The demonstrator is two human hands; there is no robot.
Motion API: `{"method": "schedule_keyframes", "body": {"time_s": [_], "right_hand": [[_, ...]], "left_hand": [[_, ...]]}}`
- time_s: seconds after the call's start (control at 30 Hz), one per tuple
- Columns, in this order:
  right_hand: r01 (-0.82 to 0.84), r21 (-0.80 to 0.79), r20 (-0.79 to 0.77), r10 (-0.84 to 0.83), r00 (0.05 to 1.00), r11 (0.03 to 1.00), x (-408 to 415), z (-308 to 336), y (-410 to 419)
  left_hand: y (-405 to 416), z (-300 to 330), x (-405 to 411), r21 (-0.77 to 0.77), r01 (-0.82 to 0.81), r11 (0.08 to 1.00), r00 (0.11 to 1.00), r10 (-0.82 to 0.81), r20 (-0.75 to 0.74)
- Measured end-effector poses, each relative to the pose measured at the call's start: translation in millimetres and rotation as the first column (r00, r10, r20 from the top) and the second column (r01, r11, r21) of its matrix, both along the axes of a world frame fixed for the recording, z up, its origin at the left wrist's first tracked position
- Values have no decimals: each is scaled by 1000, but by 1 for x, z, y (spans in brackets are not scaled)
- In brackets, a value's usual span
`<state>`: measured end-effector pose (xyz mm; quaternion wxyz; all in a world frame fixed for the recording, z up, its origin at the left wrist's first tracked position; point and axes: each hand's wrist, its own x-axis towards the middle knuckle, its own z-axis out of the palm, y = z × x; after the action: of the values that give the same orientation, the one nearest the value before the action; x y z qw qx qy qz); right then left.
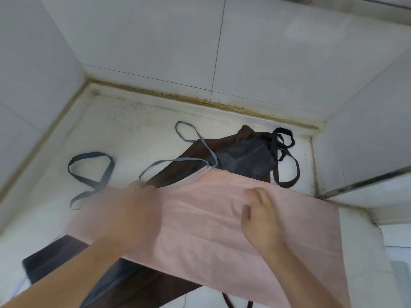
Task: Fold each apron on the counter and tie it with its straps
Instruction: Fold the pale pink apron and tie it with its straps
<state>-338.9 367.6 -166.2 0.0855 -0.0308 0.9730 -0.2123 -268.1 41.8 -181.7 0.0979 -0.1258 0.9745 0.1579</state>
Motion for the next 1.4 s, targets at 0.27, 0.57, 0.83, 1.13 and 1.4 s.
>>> {"method": "schedule_keyframes", "body": {"time_s": [0.27, 0.57, 0.83, 1.13, 1.4], "right_hand": [[-181, 35, 77, 178, 981, 983, -69, 15, -94], [-170, 195, 83, 156, 984, 966, -77, 19, -116], [-184, 226, 72, 172, 983, 957, -65, -1, -122], [-360, 93, -13, 363, 932, 928, 77, -29, -109], [-76, 276, -34, 89, 995, 958, 78, -57, 76]], "left_hand": [[-26, 4, 15, -34, -43, 999, 992, 39, -120], [-64, 9, 17, -25, -34, 999, 999, 35, 34], [-69, 14, 13, -122, 21, 992, 992, -6, 123], [17, -19, 42, -48, 380, 924, 917, -383, -107], [-51, -32, 47, -180, 226, 957, 970, -204, 133]]}}
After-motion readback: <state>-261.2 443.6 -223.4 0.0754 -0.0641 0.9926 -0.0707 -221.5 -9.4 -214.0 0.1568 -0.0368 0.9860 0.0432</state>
